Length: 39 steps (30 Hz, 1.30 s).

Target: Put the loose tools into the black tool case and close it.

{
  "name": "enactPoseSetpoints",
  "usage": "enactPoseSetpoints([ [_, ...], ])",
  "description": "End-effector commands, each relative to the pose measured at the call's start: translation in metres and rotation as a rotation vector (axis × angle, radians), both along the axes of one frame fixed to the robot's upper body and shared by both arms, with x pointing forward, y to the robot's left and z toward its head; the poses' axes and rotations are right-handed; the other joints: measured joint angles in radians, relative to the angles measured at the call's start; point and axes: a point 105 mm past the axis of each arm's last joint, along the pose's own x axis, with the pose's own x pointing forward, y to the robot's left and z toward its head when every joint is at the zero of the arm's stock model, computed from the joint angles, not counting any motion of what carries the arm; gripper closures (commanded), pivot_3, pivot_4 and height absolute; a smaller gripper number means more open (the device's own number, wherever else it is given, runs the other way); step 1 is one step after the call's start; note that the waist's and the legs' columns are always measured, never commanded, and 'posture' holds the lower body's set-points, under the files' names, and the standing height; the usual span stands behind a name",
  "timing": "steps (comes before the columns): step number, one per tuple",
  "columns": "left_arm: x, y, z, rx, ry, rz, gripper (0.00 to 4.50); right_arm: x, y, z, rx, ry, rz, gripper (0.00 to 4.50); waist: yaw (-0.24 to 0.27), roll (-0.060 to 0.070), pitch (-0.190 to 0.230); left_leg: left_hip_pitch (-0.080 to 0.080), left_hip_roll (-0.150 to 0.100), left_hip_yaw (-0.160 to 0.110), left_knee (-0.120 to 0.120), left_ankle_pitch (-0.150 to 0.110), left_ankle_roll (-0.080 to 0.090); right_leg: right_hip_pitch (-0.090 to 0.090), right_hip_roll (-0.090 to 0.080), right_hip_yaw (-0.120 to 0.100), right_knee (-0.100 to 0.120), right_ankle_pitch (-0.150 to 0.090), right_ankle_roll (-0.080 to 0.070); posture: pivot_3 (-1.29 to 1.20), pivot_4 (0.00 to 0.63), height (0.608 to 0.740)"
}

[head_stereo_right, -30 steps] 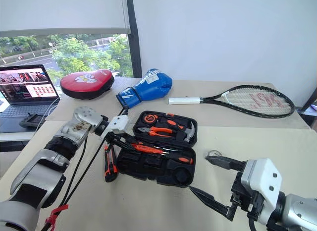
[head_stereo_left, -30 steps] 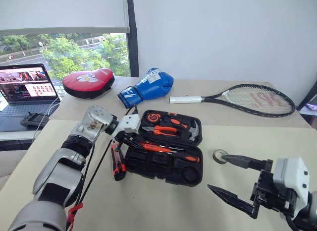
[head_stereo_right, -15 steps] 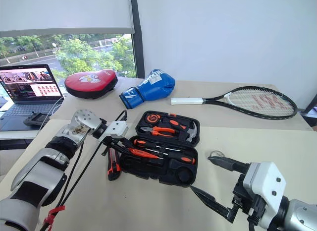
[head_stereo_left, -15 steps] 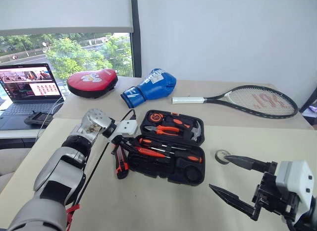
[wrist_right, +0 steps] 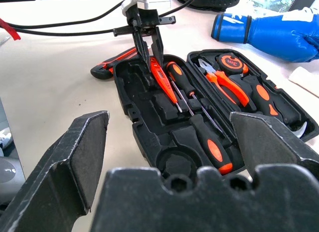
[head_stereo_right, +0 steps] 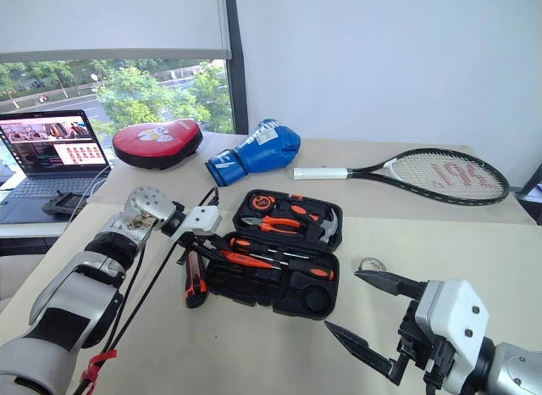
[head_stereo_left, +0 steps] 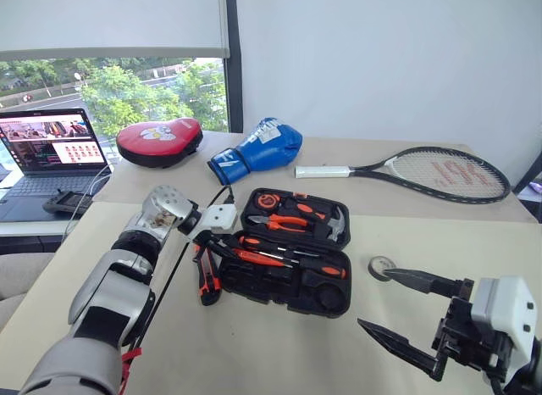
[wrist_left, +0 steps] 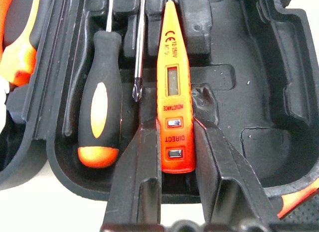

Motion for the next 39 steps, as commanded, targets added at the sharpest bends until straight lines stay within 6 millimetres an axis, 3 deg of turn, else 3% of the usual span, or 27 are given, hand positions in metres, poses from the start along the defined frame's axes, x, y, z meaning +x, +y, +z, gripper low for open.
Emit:
enactPoseSetpoints([
  [1,0.000,-0.002,-0.002,0.007,-0.007,-0.011,4.02,-0.004,0.002,0.008,0.000,-0.043,0.017,0.00,0.000,0.000,0.000,0.000,0.000,0.000,0.000,0.000,0.000,0.000,0.000,0.000,0.000,0.000,0.000,0.00,0.150,0.740],
  [22,-0.001,-0.009,-0.005,-0.003,0.020,-0.018,4.02,-0.005,0.000,0.006,-0.008,-0.043,-0.001,0.00,0.003,0.000,0.000,0.000,0.000,0.000,0.003,-0.001,0.001,0.001,0.000,0.000,0.000,0.000,0.001,0.00,0.150,0.740],
  [23,-0.001,-0.009,-0.003,-0.008,0.024,-0.013,3.02,-0.005,0.000,0.006,-0.008,-0.043,-0.001,0.00,0.003,0.000,0.000,0.000,0.000,0.000,0.004,-0.001,0.001,0.001,0.000,0.000,0.000,0.000,0.001,0.00,0.150,0.740],
  [24,-0.001,-0.009,-0.001,-0.016,0.021,-0.009,2.84,-0.006,0.000,0.006,-0.008,-0.043,-0.001,0.00,0.002,0.000,0.000,0.000,0.000,0.000,0.004,-0.001,0.001,0.001,0.000,0.000,0.000,0.000,0.001,0.00,0.150,0.740],
  [27,0.002,-0.010,0.017,-0.103,0.027,0.027,1.74,-0.007,-0.001,0.006,-0.008,-0.042,-0.004,0.00,0.000,0.000,0.000,0.000,0.000,0.000,0.004,-0.001,0.001,0.001,0.000,0.000,0.001,0.001,0.001,0.00,0.150,0.740],
  [31,0.000,-0.006,0.050,-0.258,0.098,0.101,1.74,-0.007,-0.002,0.006,-0.009,-0.042,-0.011,0.00,-0.005,0.000,0.000,-0.001,0.000,-0.001,0.004,0.000,0.001,0.000,0.000,0.000,0.001,0.001,0.001,0.00,0.150,0.740],
  [35,0.003,0.002,0.069,-0.471,0.243,0.277,2.89,-0.005,-0.001,0.006,-0.002,-0.050,-0.015,0.00,-0.007,0.000,0.000,0.000,0.001,-0.001,0.004,0.000,0.000,0.000,0.001,0.001,0.001,0.000,0.001,0.00,0.150,0.740],
  [39,-0.005,-0.008,0.065,-0.571,0.279,0.356,4.26,-0.004,0.000,0.006,-0.002,-0.051,-0.013,0.00,-0.007,0.000,-0.001,0.001,0.001,-0.001,0.004,0.001,-0.002,0.001,0.001,0.002,0.002,0.000,0.002,0.00,0.150,0.740],
])
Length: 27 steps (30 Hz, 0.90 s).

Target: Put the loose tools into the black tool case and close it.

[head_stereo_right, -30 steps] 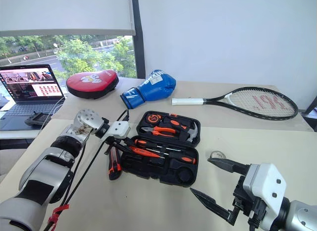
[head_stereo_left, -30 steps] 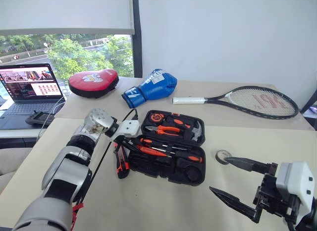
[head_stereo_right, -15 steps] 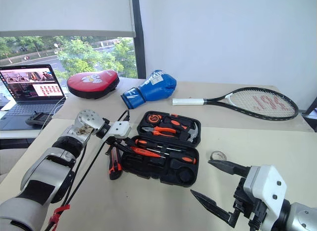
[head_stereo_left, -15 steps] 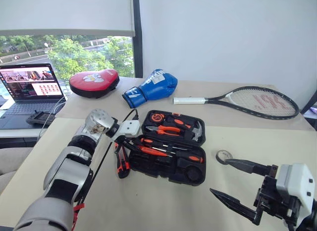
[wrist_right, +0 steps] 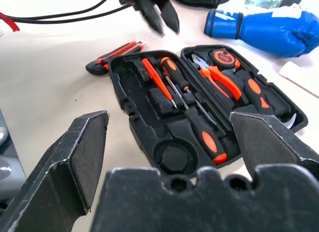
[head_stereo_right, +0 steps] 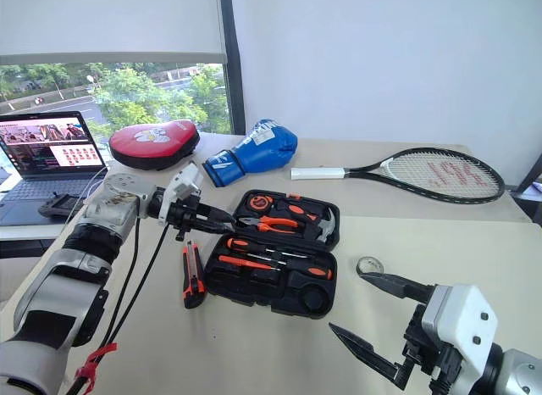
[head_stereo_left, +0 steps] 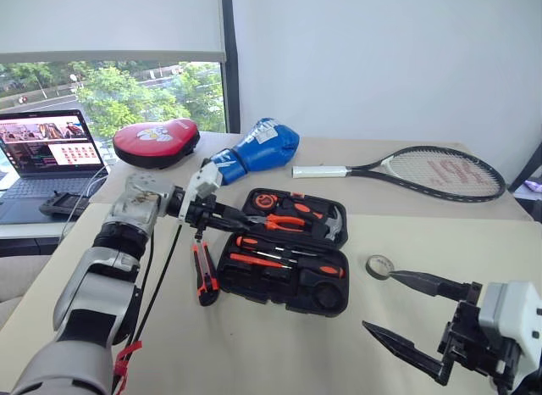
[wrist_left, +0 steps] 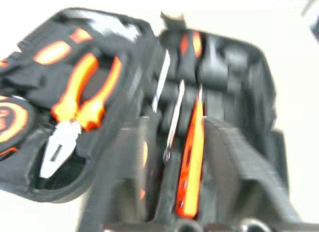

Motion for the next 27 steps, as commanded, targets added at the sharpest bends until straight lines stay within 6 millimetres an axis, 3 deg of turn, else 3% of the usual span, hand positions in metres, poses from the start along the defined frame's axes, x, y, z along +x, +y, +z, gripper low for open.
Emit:
enactPoseSetpoints([
  [1,-0.012,-0.015,0.002,-0.091,-0.003,0.059,4.45,-0.001,0.004,0.005,-0.003,-0.030,0.014,0.00,0.001,0.000,0.000,0.000,0.000,0.000,0.000,0.003,-0.004,0.000,0.000,0.000,-0.001,0.000,0.000,0.00,0.150,0.740],
  [6,-0.036,-0.036,-0.011,-0.126,0.016,0.079,4.45,-0.001,0.004,0.004,-0.004,-0.031,0.016,0.00,0.006,0.000,0.000,0.000,0.000,0.000,0.000,0.003,-0.006,0.000,-0.001,0.002,0.000,0.000,0.000,0.00,0.150,0.740],
  [10,-0.055,-0.042,-0.030,-0.098,0.056,0.066,4.45,-0.001,0.004,0.004,-0.004,-0.031,0.016,0.00,0.005,0.001,0.000,0.001,0.000,0.000,-0.001,0.003,-0.007,0.000,-0.001,0.002,0.000,0.000,0.000,0.00,0.150,0.740],
  [13,-0.053,-0.044,-0.036,-0.114,0.065,0.110,4.45,-0.001,0.004,0.003,-0.005,-0.029,0.014,0.00,0.005,0.001,0.000,0.002,0.000,0.000,-0.003,0.004,-0.009,0.000,-0.001,0.003,0.000,0.000,0.000,0.00,0.150,0.740],
  [20,-0.026,-0.052,-0.043,-0.175,0.065,0.332,4.45,-0.002,0.003,0.002,-0.003,-0.029,0.009,0.00,0.009,0.001,-0.001,0.003,0.000,-0.001,-0.003,0.005,-0.010,0.002,-0.001,0.003,0.000,0.001,-0.002,0.00,0.150,0.740],
  [27,-0.025,-0.044,-0.081,-0.018,0.099,0.440,4.45,-0.003,0.004,0.001,-0.001,-0.030,0.009,0.00,0.005,0.001,-0.001,0.004,0.000,-0.001,-0.004,0.005,-0.010,0.001,0.000,0.003,0.000,0.001,-0.002,0.00,0.150,0.740],
])
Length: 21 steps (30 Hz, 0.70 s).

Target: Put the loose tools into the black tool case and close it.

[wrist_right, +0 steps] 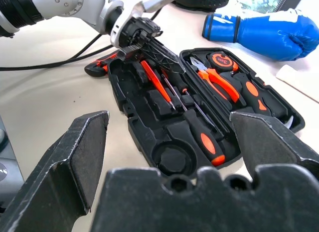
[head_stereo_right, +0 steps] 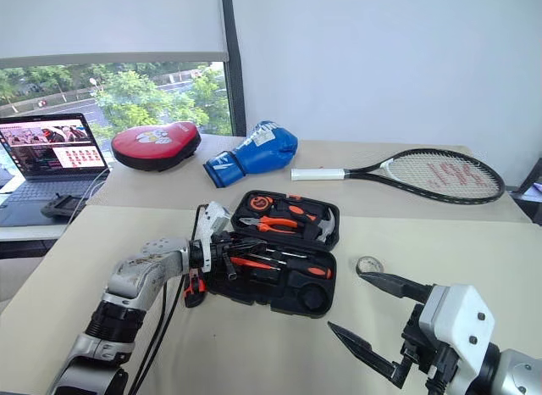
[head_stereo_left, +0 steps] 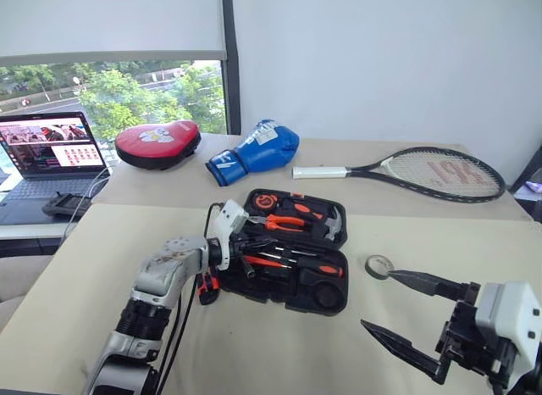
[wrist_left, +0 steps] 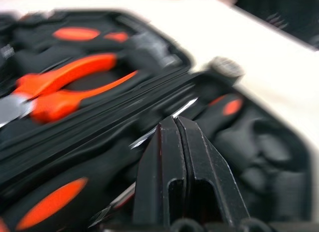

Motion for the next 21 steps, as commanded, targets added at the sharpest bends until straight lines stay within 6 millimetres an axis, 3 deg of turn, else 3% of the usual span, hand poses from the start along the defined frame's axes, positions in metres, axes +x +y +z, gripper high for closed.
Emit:
enactPoseSetpoints([
  [1,-0.005,0.008,-0.022,0.094,0.036,0.048,4.45,-0.002,0.003,0.006,-0.001,-0.044,0.012,0.00,0.000,0.001,0.000,0.000,0.000,0.000,0.000,0.000,0.000,0.000,0.000,0.000,0.000,0.000,0.000,0.00,0.150,0.740],
  [3,-0.015,0.012,-0.042,0.180,0.063,0.023,4.45,-0.003,0.003,0.005,-0.002,-0.041,0.013,0.00,0.000,0.001,-0.001,0.001,0.000,0.000,-0.001,0.000,0.000,0.000,0.000,0.000,0.000,0.000,0.000,0.00,0.150,0.740],
  [8,-0.033,0.021,-0.064,0.268,0.057,-0.029,4.45,-0.003,0.002,0.004,-0.005,-0.035,0.011,0.00,-0.001,0.008,-0.006,0.011,0.001,0.000,-0.004,-0.006,0.005,0.010,-0.002,0.001,-0.002,-0.002,-0.002,0.00,0.150,0.740],
  [13,-0.033,0.026,-0.073,0.266,0.030,-0.005,4.45,-0.003,0.002,0.005,-0.008,-0.034,0.013,0.00,0.002,0.017,-0.014,0.019,0.004,0.000,-0.004,-0.008,0.005,0.013,-0.004,0.001,-0.003,-0.006,-0.006,0.00,0.150,0.740],
  [14,-0.029,0.022,-0.063,0.197,-0.012,0.008,4.45,-0.003,0.002,0.005,-0.008,-0.033,0.014,0.00,0.001,0.019,-0.016,0.020,0.005,0.000,-0.005,-0.008,0.005,0.014,-0.004,0.001,-0.003,-0.007,-0.007,0.00,0.150,0.740],
  [16,-0.022,0.017,-0.015,-0.109,-0.051,0.053,4.45,-0.003,0.003,0.006,-0.007,-0.033,0.020,0.00,0.000,0.021,-0.017,0.021,0.004,0.000,-0.006,-0.008,0.004,0.014,-0.004,0.001,-0.003,-0.007,-0.006,0.00,0.150,0.740],
  [18,-0.018,0.041,0.028,-0.264,-0.088,0.138,4.20,-0.003,0.004,0.006,-0.007,-0.034,0.028,0.00,-0.001,0.018,-0.015,0.021,0.005,0.002,-0.006,-0.008,0.005,0.015,-0.004,0.002,-0.002,-0.007,-0.003,0.00,0.150,0.740],
  [20,-0.018,0.063,0.043,-0.272,-0.098,0.228,3.74,-0.001,0.003,0.007,-0.004,-0.034,0.034,0.00,-0.010,0.010,-0.011,0.012,0.008,0.000,-0.006,-0.005,0.001,0.008,-0.002,0.002,-0.001,-0.004,-0.004,0.00,0.150,0.740],
  [21,-0.019,0.071,0.045,-0.264,-0.090,0.272,3.30,0.000,0.003,0.007,-0.007,-0.034,0.042,0.00,-0.013,0.009,-0.011,0.010,0.009,-0.002,-0.006,-0.004,0.000,0.007,-0.001,0.002,-0.001,-0.004,-0.005,0.00,0.150,0.740],
])
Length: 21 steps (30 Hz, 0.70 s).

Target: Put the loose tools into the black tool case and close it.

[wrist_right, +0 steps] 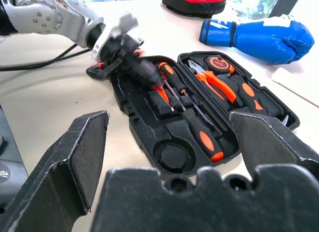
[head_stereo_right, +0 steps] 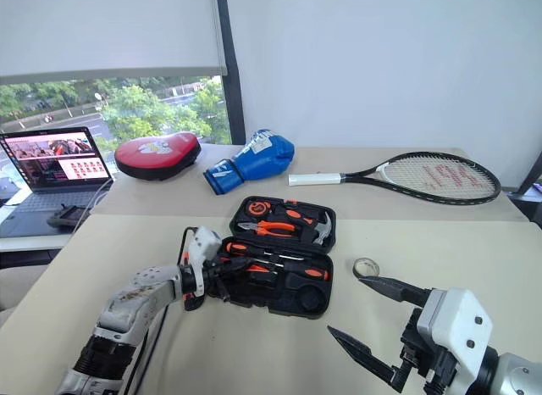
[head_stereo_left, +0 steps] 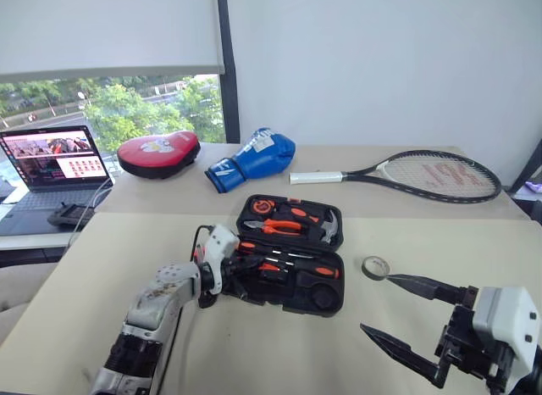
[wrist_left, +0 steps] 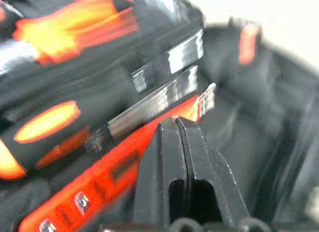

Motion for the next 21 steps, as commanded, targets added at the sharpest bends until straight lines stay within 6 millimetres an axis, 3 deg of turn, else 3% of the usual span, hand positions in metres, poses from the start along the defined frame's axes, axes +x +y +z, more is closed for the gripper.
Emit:
enactPoseSetpoints([
  [1,-0.003,0.037,0.040,-0.019,-0.051,0.163,3.04,0.001,0.001,0.005,-0.002,-0.017,0.031,0.00,-0.004,0.000,0.000,0.000,0.000,-0.001,0.000,0.000,-0.002,0.000,0.001,0.000,0.000,0.000,-0.001,0.00,0.150,0.740],
  [6,-0.010,0.064,0.039,0.087,0.013,0.430,1.28,0.010,-0.003,0.005,-0.004,-0.017,0.062,0.00,0.005,0.000,0.001,0.002,-0.004,-0.002,-0.002,0.001,-0.004,0.004,0.003,-0.001,-0.001,-0.002,0.001,0.00,0.150,0.740],
  [10,-0.019,0.075,0.009,0.299,0.131,0.644,0.03,0.017,-0.005,0.007,-0.007,-0.018,0.091,0.00,0.013,-0.004,0.003,0.002,-0.006,-0.001,-0.001,-0.001,-0.001,0.005,0.001,-0.001,-0.002,-0.001,0.001,0.00,0.150,0.740],
  [14,-0.026,0.082,-0.015,0.434,0.296,0.770,0.03,0.021,-0.007,0.010,-0.016,-0.012,0.116,0.00,0.018,-0.006,0.004,0.002,-0.006,-0.002,-0.001,-0.001,-0.005,0.005,0.001,-0.001,-0.002,-0.001,0.001,0.00,0.150,0.740],
  [21,-0.027,0.055,-0.033,0.368,0.461,0.709,0.03,0.022,-0.009,0.015,-0.048,0.004,0.148,0.00,0.017,-0.007,0.005,0.002,-0.006,-0.002,-0.001,0.001,-0.008,0.004,0.003,-0.002,-0.001,-0.002,0.001,0.00,0.150,0.740],
])
